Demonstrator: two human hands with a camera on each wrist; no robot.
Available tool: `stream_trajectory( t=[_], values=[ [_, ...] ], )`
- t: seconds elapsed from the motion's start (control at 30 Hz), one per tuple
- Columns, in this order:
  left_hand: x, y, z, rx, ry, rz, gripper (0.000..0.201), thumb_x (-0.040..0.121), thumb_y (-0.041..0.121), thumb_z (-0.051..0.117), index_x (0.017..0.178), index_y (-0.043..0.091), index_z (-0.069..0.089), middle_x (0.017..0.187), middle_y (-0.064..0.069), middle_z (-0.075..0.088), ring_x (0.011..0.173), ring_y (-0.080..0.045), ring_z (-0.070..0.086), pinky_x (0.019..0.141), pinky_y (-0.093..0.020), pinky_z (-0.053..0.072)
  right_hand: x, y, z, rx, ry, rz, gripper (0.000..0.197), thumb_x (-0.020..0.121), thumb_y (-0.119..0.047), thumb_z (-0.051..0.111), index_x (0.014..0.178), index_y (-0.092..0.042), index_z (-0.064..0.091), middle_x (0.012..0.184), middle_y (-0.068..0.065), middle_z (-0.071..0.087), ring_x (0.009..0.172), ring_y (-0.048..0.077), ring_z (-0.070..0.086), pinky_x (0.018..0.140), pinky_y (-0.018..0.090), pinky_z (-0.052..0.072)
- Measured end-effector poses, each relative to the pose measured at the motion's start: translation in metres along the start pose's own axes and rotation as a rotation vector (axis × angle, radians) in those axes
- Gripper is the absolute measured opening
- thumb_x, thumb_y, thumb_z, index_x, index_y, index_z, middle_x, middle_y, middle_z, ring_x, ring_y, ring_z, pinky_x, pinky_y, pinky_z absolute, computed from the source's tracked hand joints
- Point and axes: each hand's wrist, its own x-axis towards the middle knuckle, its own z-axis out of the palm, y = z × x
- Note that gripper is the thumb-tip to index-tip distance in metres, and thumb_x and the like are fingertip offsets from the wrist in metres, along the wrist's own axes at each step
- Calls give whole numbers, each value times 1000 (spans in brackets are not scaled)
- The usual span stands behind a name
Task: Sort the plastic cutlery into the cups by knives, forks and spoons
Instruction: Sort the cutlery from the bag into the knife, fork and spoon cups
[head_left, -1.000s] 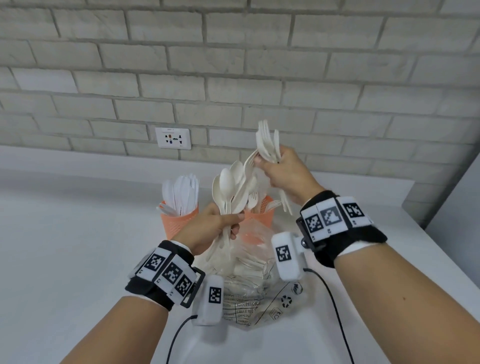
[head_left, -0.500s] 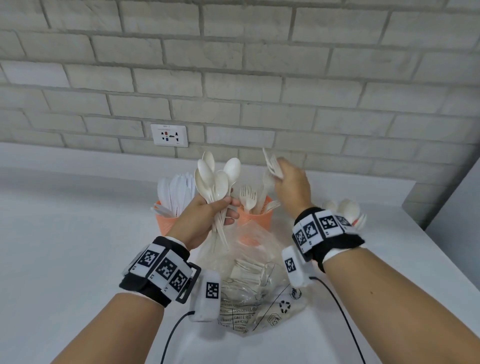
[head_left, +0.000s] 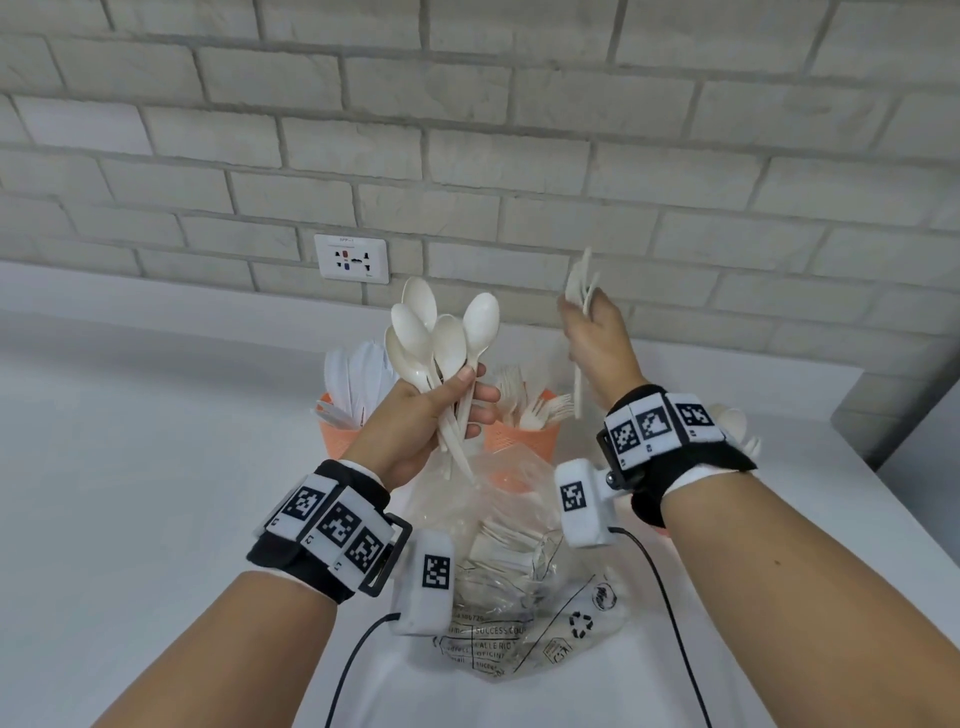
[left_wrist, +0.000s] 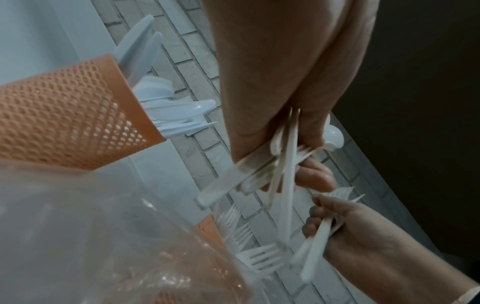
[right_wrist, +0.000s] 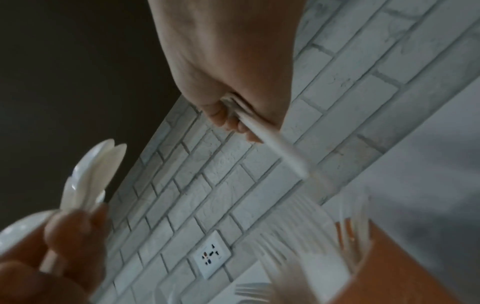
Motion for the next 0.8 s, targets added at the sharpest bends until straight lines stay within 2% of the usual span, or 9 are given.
stream_trajectory(
  t=[0.17,0.27,0.33,0.4,0.47,0.53,0.6,0.7,0.8],
  values=[
    [1,-2,1,0,0,12,14,95,14,46,99,12,59,73,2,71,61,-9,66,59,-20,53,-1,8,10,221,31,-92,14,99,-12,39,87,-16,44,67,-2,42,60,7,41,64,17,40],
    [0,-3,1,18,-3,20,13,94,12,47,100,11,59,73,2,71,62,-9,66,59,-20,54,-8,24,16,266,-49,-33,10,98,-10,42,90,-14,47,73,1,48,65,8,48,63,10,46],
    [-1,-4,1,37,-5,22,13,94,12,48,100,9,59,74,2,71,62,-8,66,60,-20,54,-11,34,18,237,-112,47,5,96,-8,47,98,-12,50,79,2,54,72,11,53,73,16,50],
    [-2,-5,1,57,-3,18,12,93,12,48,99,8,58,75,2,72,62,-8,67,60,-20,54,-12,40,18,210,-124,84,13,91,-8,54,96,-19,52,86,8,57,79,17,57,83,31,50],
    [-2,-5,2,70,-3,13,12,93,12,48,98,7,59,76,2,72,62,-8,67,61,-20,54,-11,41,17,186,-101,68,14,91,-10,54,92,-23,52,88,12,61,78,18,59,78,33,50],
    [-2,-4,2,81,-6,9,13,94,12,48,99,6,59,78,2,72,63,-7,67,61,-20,54,-12,43,18,124,-105,37,9,95,-8,46,93,-15,51,77,6,60,69,14,58,71,26,48],
    [-2,-4,4,90,-11,8,14,94,12,48,99,4,59,80,0,71,63,-7,67,61,-20,54,-12,46,20,-5,-149,2,14,96,-6,40,93,-10,53,72,2,60,67,13,56,72,28,44],
    [-3,-2,8,94,-16,13,15,94,11,48,100,3,58,82,-3,69,62,-7,67,60,-19,54,-10,52,23,-368,-313,-72,24,99,-15,37,103,-7,60,95,7,59,89,18,51,83,28,38],
    [-3,1,11,97,-29,16,13,94,9,48,96,3,59,79,-2,68,61,-8,66,60,-20,54,-12,38,22,-487,-249,-160,30,100,-27,33,104,-13,60,100,6,49,100,22,42,90,34,35]
  ],
)
